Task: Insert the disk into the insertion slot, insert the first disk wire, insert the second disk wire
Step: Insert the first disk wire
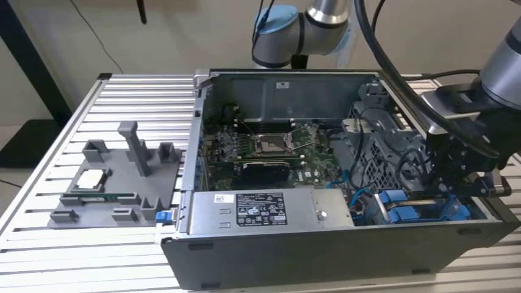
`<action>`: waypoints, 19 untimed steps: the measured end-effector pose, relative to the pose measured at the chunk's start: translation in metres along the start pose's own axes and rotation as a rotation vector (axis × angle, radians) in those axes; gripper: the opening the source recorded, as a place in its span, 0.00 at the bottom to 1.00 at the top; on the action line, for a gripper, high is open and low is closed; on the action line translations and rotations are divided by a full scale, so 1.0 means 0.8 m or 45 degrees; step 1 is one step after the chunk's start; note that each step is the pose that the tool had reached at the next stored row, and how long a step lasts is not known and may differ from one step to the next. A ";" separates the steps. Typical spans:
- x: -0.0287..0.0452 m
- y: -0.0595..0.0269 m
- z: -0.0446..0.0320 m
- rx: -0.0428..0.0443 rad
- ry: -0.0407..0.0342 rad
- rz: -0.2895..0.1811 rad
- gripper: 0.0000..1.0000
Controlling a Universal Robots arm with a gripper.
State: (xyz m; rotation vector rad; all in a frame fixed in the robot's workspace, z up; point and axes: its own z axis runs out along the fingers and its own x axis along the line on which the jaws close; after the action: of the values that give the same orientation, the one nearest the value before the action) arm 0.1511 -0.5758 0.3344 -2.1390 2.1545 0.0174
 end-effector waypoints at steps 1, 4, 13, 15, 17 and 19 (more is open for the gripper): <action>0.0000 0.000 0.0001 0.000 0.0001 0.001 0.20; 0.0001 0.000 0.0008 0.000 0.0002 0.005 0.20; 0.0006 -0.002 0.0071 -0.005 -0.0001 0.010 0.27; 0.0004 -0.002 0.0043 -0.016 -0.0012 0.011 0.27; -0.0002 -0.003 -0.0022 -0.026 0.0003 0.012 0.27; -0.0007 -0.003 -0.0081 -0.034 0.0005 0.013 0.27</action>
State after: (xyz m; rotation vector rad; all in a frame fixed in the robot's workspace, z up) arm 0.1533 -0.5758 0.3410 -2.1429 2.1772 0.0469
